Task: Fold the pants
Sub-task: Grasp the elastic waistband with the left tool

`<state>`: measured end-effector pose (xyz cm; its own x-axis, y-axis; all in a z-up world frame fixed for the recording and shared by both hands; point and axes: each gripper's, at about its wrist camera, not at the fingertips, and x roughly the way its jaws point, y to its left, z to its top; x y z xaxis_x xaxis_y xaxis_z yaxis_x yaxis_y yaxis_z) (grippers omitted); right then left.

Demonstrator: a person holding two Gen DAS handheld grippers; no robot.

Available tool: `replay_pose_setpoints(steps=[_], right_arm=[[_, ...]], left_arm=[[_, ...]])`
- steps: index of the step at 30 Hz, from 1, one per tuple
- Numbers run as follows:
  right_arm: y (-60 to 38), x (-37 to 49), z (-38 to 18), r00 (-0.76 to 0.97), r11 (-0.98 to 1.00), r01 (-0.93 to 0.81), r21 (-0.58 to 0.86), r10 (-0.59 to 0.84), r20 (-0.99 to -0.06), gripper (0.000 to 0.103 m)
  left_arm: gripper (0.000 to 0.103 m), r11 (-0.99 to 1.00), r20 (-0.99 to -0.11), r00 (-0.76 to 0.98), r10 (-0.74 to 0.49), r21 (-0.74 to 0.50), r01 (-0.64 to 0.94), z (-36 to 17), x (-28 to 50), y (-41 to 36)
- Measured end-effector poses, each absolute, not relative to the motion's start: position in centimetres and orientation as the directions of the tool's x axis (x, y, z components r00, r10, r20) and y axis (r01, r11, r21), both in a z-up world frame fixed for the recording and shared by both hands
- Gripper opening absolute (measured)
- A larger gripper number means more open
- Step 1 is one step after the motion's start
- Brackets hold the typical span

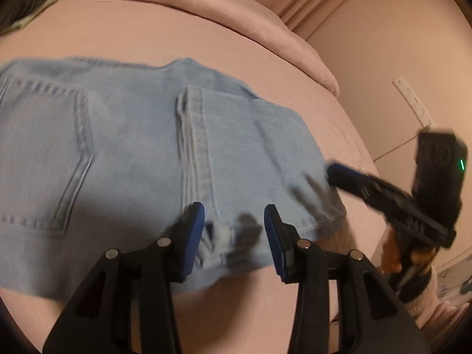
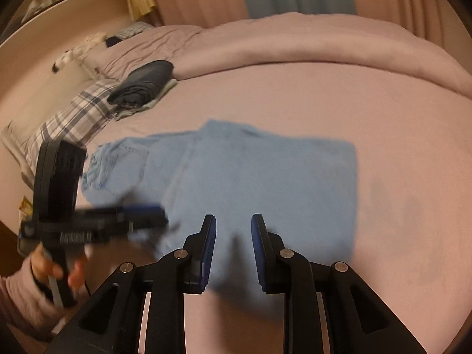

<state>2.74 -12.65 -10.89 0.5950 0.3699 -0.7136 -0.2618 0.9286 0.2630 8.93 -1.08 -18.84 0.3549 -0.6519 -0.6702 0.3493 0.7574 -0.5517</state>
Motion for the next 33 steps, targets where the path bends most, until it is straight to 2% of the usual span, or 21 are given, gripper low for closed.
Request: replay_pose_setpoints(steps=[9,11,14,15,17,19,20,21,29,33], right_arm=[[-5.8,13.6,-10.2,0.526,0.891,-0.33,0.311,0.447,-0.724,0.024],[-4.3,12.7,-10.5,0.481,0.85,-0.397,0.347,0.515,-0.71,0.024],[-0.9,12.0,-11.5,0.44,0.832,-0.458,0.314,0.519,-0.733,0.024],[-0.3,11.7,-11.9,0.423,0.823,-0.468,0.322,0.529,-0.736,0.024],[0.9,11.2,-13.3,0.389,0.812,-0.471,0.343,0.541,-0.746,0.024],[2.0,11.5,-15.5,0.363,0.843,-0.446,0.301,0.478,-0.8,0.024],[2.5,11.9,-16.3,0.358,0.853,-0.437,0.285,0.456,-0.815,0.024],[2.7,11.9,-16.7,0.373,0.854,-0.439,0.28,0.457,-0.807,0.025],[1.8,10.5,-13.7,0.404,0.847,-0.411,0.336,0.499,-0.767,0.026],[0.9,8.2,-12.2,0.436,0.834,-0.434,0.342,0.526,-0.73,0.032]], left_arm=[[0.042,0.761,-0.672,0.357,-0.648,-0.565,0.318,-18.7,7.4,1.7],[0.042,0.772,-0.669,0.385,-0.636,-0.563,0.296,-18.3,6.8,3.5],[0.044,0.761,-0.638,0.425,-0.642,-0.598,0.251,-17.6,5.8,7.4],[0.052,0.771,-0.635,0.457,-0.622,-0.6,0.216,-17.2,5.3,9.3],[0.055,0.77,-0.623,0.497,-0.605,-0.617,0.164,-17.0,4.6,11.9],[0.058,0.724,-0.584,0.518,-0.625,-0.681,0.106,-17.3,3.7,14.6],[0.067,0.723,-0.588,0.537,-0.605,-0.688,0.063,-17.6,3.3,15.6],[0.071,0.732,-0.599,0.55,-0.582,-0.68,0.034,-17.7,3.1,16.0],[0.071,0.601,-0.552,0.601,-0.579,-0.787,-0.144,-20.3,2.3,20.8],[0.073,0.559,-0.553,0.614,-0.563,-0.802,-0.21,-20.9,2.9,21.9]])
